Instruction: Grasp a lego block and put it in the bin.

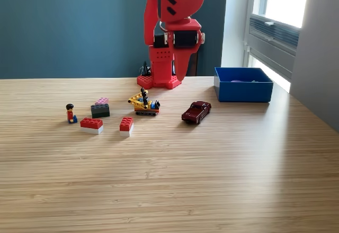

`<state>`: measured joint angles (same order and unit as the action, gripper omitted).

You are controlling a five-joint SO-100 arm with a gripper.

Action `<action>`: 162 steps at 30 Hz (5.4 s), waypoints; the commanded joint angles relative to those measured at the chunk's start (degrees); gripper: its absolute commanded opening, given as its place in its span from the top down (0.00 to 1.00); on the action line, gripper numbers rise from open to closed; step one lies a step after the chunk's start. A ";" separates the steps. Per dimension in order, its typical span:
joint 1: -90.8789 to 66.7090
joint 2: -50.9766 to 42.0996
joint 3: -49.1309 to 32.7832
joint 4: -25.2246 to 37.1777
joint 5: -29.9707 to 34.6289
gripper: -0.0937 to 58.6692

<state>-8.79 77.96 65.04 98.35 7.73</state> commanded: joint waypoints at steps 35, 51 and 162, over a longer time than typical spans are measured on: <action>33.84 0.97 10.11 -21.27 -12.66 1.00; 30.06 0.79 7.65 -21.09 -13.18 0.64; -42.54 20.92 19.16 -7.82 12.30 1.00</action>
<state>-43.68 93.52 84.81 89.91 19.07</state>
